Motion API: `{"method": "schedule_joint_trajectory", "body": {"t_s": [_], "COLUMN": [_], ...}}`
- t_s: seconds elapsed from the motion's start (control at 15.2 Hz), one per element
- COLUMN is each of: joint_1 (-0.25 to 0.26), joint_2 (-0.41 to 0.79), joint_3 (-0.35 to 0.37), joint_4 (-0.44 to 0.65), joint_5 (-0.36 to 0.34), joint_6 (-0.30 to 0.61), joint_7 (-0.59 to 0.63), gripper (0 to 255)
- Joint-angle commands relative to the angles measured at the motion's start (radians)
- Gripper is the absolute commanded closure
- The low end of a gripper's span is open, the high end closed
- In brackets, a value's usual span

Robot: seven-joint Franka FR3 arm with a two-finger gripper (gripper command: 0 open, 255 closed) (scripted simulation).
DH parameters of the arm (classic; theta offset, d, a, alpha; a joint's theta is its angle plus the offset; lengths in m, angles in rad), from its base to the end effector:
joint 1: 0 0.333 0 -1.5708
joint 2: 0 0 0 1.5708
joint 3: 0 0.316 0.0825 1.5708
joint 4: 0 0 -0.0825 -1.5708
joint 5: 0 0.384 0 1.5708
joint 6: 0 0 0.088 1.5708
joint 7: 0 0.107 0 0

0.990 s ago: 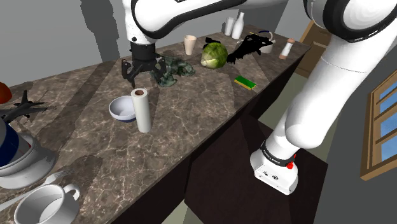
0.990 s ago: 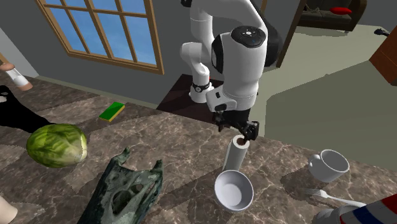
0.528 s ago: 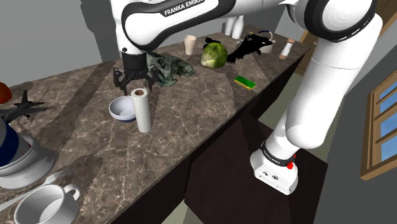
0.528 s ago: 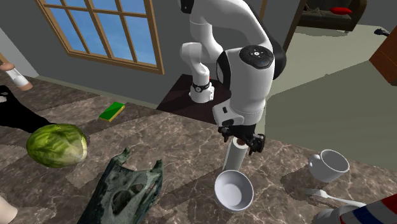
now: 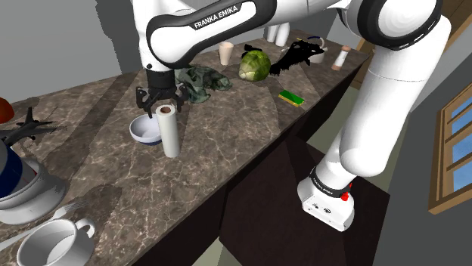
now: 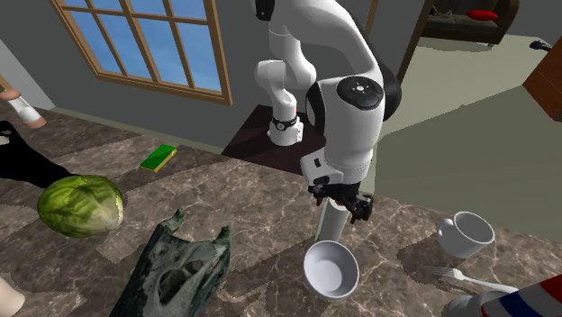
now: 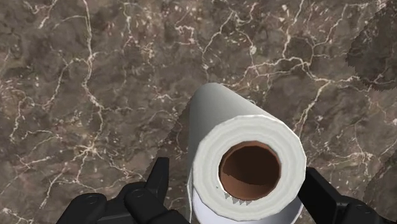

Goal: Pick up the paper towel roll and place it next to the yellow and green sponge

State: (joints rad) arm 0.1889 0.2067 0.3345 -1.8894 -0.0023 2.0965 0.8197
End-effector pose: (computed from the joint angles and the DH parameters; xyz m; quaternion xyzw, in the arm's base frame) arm 0.5297 0.2954 0.4038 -0.9881 0.1504 0.0157 0.0293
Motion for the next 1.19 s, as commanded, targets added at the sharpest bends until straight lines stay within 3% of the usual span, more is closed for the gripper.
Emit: {"method": "schedule_joint_trajectory", "body": {"t_s": [0.0,0.07,0.13,0.73,1.12], "joint_1": [0.0,0.0,0.0,0.0,-0.002], "joint_2": [0.0,0.0,0.0,0.0,-0.027], "joint_3": [0.0,0.0,0.0,0.0,0.002], "joint_4": [0.0,0.0,0.0,0.0,0.048], "joint_5": [0.0,0.0,0.0,0.0,0.009], "joint_6": [0.0,0.0,0.0,0.0,-0.074], "joint_7": [0.0,0.0,0.0,0.0,-0.003], "gripper": [0,0,255,255,255]}}
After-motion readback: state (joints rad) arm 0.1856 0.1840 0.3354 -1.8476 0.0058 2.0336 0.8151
